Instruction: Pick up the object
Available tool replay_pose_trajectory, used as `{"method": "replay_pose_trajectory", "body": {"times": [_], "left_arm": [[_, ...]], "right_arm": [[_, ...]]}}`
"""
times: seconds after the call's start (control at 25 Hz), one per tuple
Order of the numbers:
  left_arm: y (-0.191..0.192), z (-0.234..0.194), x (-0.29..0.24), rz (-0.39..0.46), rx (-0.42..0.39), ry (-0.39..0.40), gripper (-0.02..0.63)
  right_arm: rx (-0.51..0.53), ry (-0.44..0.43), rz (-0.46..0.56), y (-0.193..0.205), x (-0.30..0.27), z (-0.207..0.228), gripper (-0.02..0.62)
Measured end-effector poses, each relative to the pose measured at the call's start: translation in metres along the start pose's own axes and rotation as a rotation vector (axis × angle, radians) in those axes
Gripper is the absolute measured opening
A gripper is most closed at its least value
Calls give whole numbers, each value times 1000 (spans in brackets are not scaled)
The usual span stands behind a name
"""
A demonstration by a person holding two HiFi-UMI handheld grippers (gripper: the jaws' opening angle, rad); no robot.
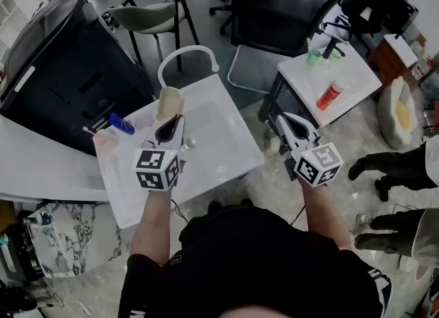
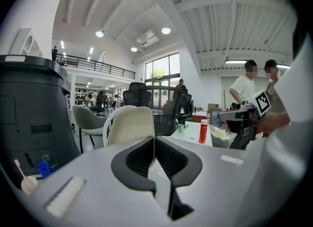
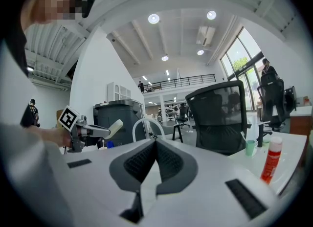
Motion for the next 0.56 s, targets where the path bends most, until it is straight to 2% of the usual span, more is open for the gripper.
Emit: {"method": "replay_pose_trajectory", "body": {"times": [0.56], "left_arm": [[-1, 6, 9, 13, 13, 3, 23]], "right_arm": [[-3, -19, 8, -3, 2, -7, 12]]}}
Point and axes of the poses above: the fingertips, and each gripper's own axes: x backward along the fingers, z to its right, y out of its underside, the point moved 8 cm from there along x, backward along the fingers, and after that the axes turned 7 degrees about y, right-handed, at the moved point
